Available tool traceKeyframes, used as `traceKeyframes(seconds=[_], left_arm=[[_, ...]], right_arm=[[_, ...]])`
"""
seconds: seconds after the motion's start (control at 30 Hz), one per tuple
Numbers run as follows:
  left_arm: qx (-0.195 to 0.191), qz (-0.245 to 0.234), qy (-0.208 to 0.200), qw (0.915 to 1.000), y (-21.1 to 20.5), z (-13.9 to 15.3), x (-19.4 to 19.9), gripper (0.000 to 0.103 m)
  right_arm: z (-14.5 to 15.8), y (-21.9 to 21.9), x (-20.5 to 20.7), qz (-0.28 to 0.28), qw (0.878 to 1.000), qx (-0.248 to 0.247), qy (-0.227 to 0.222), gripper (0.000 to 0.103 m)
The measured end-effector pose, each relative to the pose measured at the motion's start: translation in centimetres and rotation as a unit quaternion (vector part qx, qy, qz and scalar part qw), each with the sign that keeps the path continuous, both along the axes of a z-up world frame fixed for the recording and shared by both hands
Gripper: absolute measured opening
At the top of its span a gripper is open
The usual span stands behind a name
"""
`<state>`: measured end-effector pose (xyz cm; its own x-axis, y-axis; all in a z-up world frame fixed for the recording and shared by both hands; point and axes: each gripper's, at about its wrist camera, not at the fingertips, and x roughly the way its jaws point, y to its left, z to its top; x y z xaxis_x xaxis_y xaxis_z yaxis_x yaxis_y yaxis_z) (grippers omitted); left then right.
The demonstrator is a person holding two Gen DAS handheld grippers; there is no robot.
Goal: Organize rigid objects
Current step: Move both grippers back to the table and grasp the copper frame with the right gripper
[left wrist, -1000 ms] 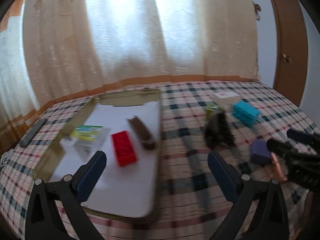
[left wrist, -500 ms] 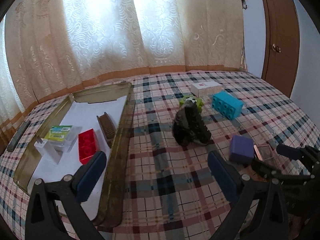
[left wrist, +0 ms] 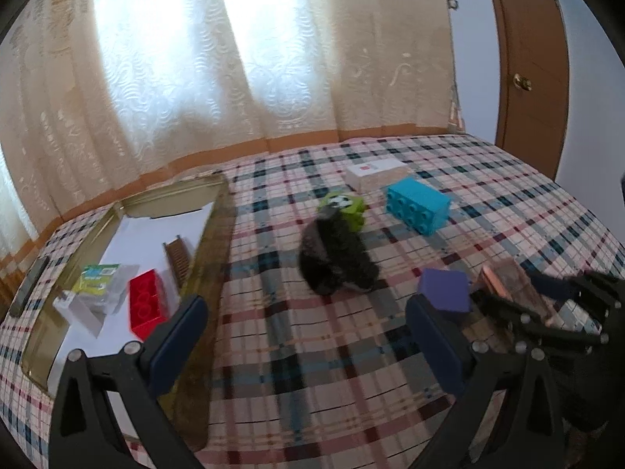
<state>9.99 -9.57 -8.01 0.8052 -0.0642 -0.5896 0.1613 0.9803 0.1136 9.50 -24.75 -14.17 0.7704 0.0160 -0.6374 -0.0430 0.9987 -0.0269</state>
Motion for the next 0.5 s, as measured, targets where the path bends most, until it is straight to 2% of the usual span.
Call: traceKeyframes(seconds=[0.33, 0.5], left_arm=[[0.016, -0.048, 0.014, 0.9986, -4.6, -0.4, 1.3, 0.101], [0.014, -0.068, 0.039, 0.9968, -6.0, -0.9, 2.0, 0.091]], right_arm=[[1.1, -3.8, 2.2, -0.048, 0.998, 0.026, -0.013, 0.049], [1.7, -4.3, 2.9, -0.067, 0.997, 0.017, -0.030, 0.049]])
